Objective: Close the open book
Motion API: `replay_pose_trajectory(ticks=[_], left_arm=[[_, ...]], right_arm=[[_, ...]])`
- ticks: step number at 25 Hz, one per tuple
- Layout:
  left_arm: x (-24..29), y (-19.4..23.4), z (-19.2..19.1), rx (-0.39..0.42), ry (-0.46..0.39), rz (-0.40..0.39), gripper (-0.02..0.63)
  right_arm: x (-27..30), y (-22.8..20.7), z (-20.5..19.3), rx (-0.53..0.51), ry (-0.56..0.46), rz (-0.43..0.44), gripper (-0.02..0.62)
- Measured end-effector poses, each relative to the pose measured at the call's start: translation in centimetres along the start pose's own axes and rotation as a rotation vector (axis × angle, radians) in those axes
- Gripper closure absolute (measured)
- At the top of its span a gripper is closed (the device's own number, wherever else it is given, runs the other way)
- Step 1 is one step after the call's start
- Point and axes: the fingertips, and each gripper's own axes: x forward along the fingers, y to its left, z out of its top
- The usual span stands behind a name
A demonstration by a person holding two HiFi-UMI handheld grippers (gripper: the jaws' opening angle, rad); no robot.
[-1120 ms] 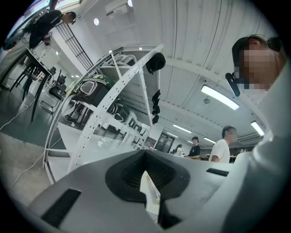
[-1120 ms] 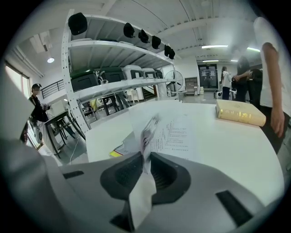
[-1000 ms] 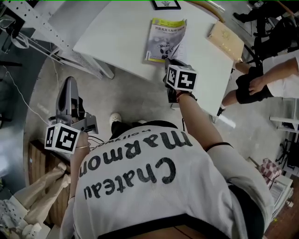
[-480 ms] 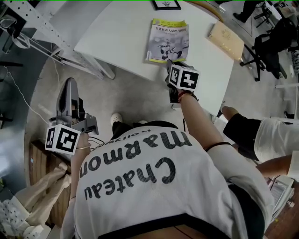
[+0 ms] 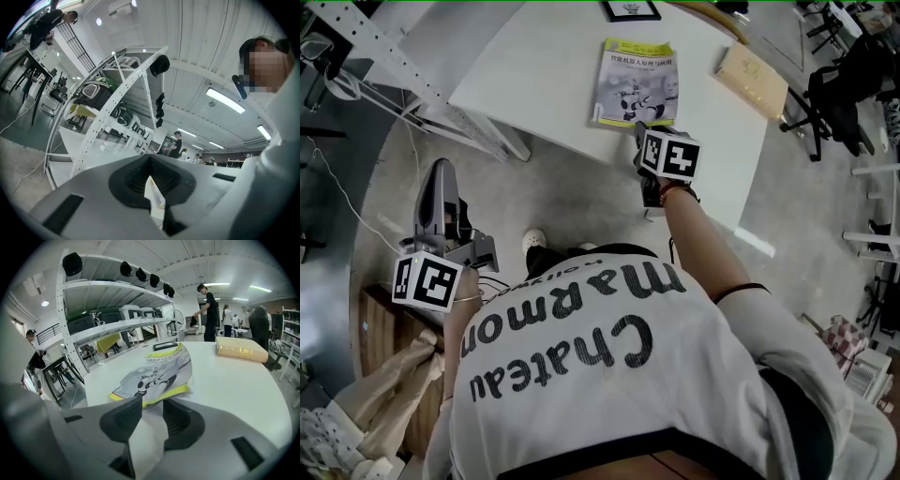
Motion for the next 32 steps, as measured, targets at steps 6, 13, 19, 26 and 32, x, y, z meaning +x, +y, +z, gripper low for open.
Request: replay_pose_trajectory(ticks=[6,13,19,26,32], left_arm=[[0.26,0.08,-0.01,-0.002,0.002,-0.005,0.583],[0.54,-0.15,0.00,-0.004,0.003,-0.011,0.583],[0.60,-0.18,-0.10,-0.004,0.006,-0.013,0.583],[0.55,-0.39,-0.19,-0.003,-0.003,-0.017,0.583],[0.41,-0.83,-0.34,-0.004,-0.006,-0.017,0.583]], right_arm=[[0.15,-0.27,-0.32,0.014,0.012,-0.006,0.451],[-0.04,-0.43,-0.38,0.015,0.015,-0.009,0.445],[0.00,-0.22,-0.48,0.012,0.023,-0.009,0.439],[-0.06,-0.33,-0.50,0.007,0.021,-0.008,0.430],[-0.33,-0.69,-0.64,0.005,0.028,-0.008,0.423]])
